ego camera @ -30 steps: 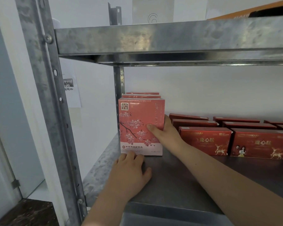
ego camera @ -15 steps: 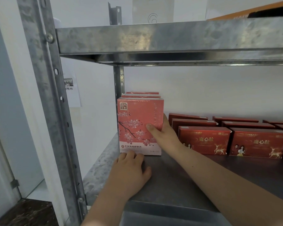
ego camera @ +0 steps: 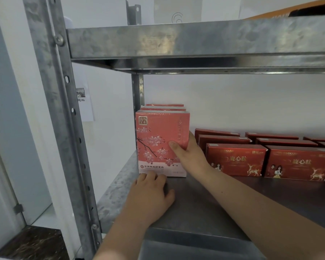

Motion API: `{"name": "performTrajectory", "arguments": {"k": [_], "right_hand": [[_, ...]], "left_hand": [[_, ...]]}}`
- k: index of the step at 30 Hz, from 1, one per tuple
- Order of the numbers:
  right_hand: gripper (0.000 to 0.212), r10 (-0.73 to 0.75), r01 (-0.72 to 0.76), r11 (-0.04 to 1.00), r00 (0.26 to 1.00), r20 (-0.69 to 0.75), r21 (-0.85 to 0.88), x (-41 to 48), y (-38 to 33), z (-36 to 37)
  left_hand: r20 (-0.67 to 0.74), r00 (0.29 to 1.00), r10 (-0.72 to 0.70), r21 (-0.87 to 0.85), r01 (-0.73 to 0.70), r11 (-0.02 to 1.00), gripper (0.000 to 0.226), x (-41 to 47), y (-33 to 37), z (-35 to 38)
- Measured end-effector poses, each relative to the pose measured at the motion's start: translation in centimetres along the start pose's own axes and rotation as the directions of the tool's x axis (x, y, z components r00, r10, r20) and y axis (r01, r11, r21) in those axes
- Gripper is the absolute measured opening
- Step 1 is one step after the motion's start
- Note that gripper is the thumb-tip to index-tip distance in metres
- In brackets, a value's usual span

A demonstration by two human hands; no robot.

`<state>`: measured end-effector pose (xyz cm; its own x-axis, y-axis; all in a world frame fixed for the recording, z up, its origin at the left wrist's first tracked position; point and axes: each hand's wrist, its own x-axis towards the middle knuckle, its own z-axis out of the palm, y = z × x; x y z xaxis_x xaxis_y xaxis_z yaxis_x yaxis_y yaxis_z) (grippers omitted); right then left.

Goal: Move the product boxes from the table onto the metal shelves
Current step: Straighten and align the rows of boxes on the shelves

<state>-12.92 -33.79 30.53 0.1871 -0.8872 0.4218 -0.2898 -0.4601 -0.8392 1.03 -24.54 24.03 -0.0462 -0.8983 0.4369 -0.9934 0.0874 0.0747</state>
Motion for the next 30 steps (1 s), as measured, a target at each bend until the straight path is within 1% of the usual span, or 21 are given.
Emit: {"name": "performTrajectory", "arguments": {"k": [6, 9, 12, 13, 15, 17, 19, 21, 23, 24, 26, 28, 30], "right_hand": [[0.062, 0.038, -0.037, 0.999, 0.998, 0.048, -0.037, -0.7, -0.4, -0.8], [0.062, 0.089, -0.078, 0.989, 0.992, 0.088, -0.125, -1.5, -0.2, -1.4], [0.069, 0.152, -0.12, 0.967, 0.98, 0.13, -0.227, -3.2, 0.0, -2.7], [0.065, 0.154, -0.105, 0.957, 0.974, 0.165, -0.271, -3.9, 0.0, -3.4], [0.05, 0.132, -0.026, 0.923, 0.958, 0.253, -0.384, -5.5, 0.0, -5.3], [0.034, 0.084, 0.115, 0.826, 0.943, 0.323, -0.551, -6.7, 0.2, -7.5], [0.023, 0.018, 0.251, 0.701, 0.929, 0.368, -0.668, -7.3, 0.6, -9.8], [0.019, -0.064, 0.335, 0.622, 0.923, 0.381, -0.708, -7.2, 0.9, -12.1], [0.024, -0.153, 0.398, 0.565, 0.911, 0.382, -0.722, -6.6, 1.1, -14.6], [0.028, -0.193, 0.419, 0.542, 0.905, 0.378, -0.728, -6.1, 1.2, -15.9], [0.027, -0.239, 0.423, 0.522, 0.906, 0.35, -0.74, -4.7, 1.4, -18.8], [0.022, -0.237, 0.38, 0.55, 0.925, 0.298, -0.744, -2.7, 2.1, -21.8], [0.024, -0.202, 0.344, 0.574, 0.939, 0.278, -0.743, -0.5, 2.9, -24.9]], "left_hand": [[0.003, 1.0, 0.003, -0.017, -0.003, 1.0, 0.065, 0.0, 0.0, -0.1], [0.011, 1.0, 0.007, -0.053, -0.007, 0.999, 0.063, -0.1, -0.1, -0.3], [0.034, 0.999, 0.026, -0.065, -0.024, 0.998, 0.064, -0.1, -0.1, -0.5], [0.042, 0.999, 0.032, -0.064, -0.03, 0.998, 0.063, -0.1, 0.0, -0.7], [0.06, 0.997, 0.055, -0.039, -0.053, 0.998, 0.061, 0.1, 0.2, -1.1], [0.092, 0.991, 0.093, -0.011, -0.092, 0.996, 0.056, 0.4, 0.9, -1.9], [0.117, 0.984, 0.134, -0.041, -0.13, 0.991, 0.04, 1.0, 2.1, -2.8], [0.095, 0.979, 0.182, -0.1, -0.172, 0.98, 0.029, 1.9, 4.1, -3.9], [0.022, 0.97, 0.24, -0.122, -0.236, 0.964, 0.028, 3.1, 6.5, -4.8], [-0.011, 0.964, 0.265, -0.138, -0.264, 0.955, 0.03, 3.9, 7.7, -5.1], [-0.031, 0.957, 0.29, -0.188, -0.29, 0.938, 0.034, 5.9, 10.1, -5.6], [-0.04, 0.956, 0.292, -0.217, -0.294, 0.931, 0.026, 8.4, 12.3, -6.0], [-0.062, 0.956, 0.285, -0.211, -0.292, 0.933, 0.022, 11.5, 14.0, -6.3]]}}
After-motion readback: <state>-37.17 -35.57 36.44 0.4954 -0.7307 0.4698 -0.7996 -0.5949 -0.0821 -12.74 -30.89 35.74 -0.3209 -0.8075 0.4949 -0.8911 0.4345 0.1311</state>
